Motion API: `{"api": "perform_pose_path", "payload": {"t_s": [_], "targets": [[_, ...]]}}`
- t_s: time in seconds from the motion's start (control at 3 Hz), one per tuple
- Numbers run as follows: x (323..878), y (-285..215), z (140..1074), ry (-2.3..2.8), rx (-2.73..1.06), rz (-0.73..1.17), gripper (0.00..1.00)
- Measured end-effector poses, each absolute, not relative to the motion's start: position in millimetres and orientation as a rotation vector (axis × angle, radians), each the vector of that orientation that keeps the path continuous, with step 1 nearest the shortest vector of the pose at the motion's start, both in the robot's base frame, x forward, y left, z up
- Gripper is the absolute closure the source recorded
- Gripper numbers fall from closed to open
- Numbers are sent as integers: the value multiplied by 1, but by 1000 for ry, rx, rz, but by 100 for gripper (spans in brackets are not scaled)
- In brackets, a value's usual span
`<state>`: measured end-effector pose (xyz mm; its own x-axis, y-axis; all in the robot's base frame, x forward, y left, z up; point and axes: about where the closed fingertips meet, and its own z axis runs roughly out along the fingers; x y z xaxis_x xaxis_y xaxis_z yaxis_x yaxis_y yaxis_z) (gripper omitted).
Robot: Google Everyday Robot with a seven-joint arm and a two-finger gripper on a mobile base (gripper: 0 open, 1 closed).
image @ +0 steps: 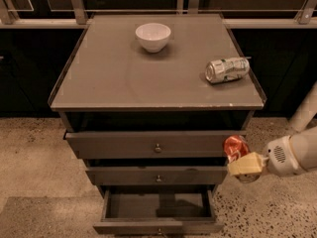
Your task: Place coke can into bottom drawer
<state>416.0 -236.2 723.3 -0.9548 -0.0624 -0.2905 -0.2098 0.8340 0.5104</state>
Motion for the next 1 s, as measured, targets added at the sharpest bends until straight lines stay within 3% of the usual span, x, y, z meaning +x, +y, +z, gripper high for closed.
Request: {"api": "perform_pose_path", "payload": {"t_s": [0.33,1.0], "targets": [[396,-250,637,2852,3,840,100],[400,-224,511,2998,90,940,100]]}}
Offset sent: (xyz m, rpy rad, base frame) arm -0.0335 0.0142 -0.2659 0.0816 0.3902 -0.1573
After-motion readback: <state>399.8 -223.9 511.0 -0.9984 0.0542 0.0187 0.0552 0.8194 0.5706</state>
